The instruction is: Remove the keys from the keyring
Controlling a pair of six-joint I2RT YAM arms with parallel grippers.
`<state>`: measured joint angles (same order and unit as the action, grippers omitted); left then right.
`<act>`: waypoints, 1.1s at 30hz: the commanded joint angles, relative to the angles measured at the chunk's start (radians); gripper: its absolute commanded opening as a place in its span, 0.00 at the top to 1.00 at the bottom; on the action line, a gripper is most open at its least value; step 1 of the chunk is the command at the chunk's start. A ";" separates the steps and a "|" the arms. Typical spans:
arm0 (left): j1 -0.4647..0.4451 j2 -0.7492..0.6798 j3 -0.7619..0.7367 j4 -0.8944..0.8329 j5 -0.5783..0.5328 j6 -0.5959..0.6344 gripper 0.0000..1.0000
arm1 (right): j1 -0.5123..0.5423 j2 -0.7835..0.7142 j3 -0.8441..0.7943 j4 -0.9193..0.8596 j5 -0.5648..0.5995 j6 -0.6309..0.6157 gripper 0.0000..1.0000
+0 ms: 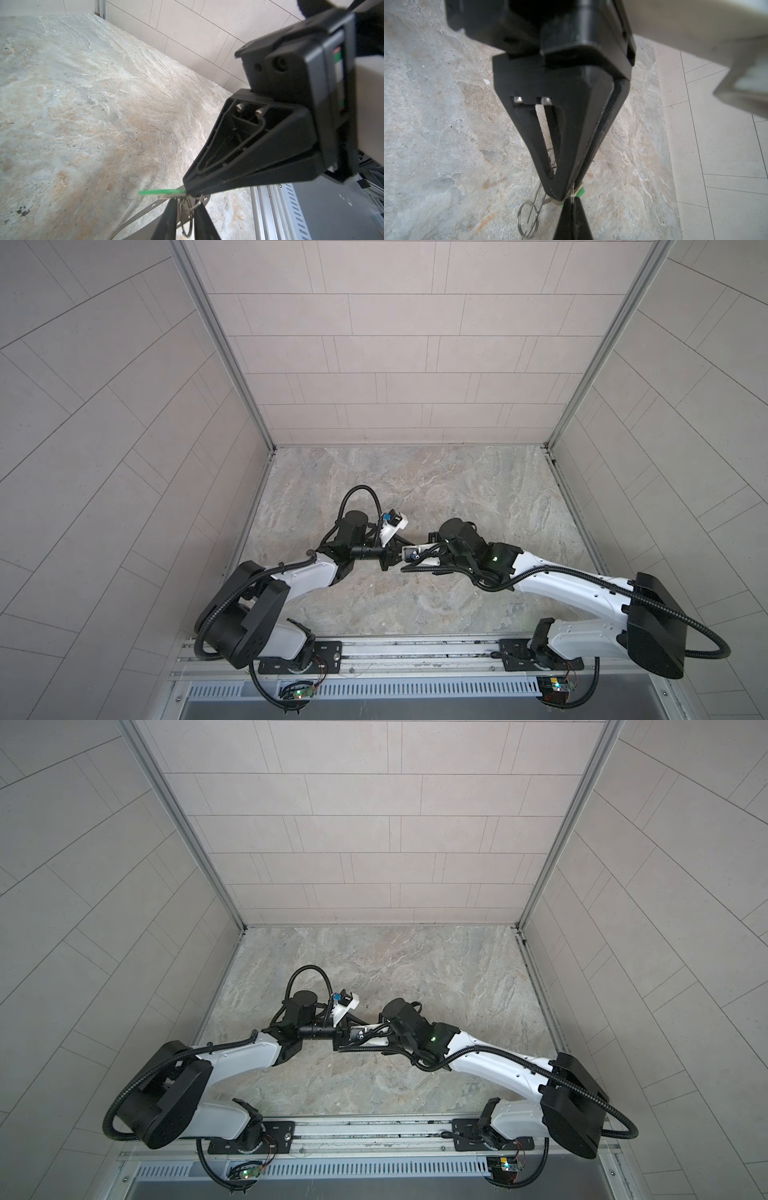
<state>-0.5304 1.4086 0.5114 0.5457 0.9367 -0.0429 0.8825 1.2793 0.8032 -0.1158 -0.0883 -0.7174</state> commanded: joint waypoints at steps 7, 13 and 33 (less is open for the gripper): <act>0.008 -0.010 0.035 -0.071 0.025 0.034 0.89 | 0.006 -0.003 -0.013 0.027 0.018 0.009 1.00; 0.007 -0.007 0.042 -0.081 0.029 0.035 0.94 | 0.007 -0.006 -0.015 0.031 0.027 0.009 1.00; 0.006 -0.049 0.043 -0.065 0.045 0.053 1.00 | -0.007 -0.070 -0.061 0.033 0.015 0.094 1.00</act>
<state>-0.5236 1.3838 0.5346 0.4656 0.9474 -0.0082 0.8856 1.2415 0.7673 -0.0940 -0.0708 -0.6567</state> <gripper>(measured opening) 0.051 0.041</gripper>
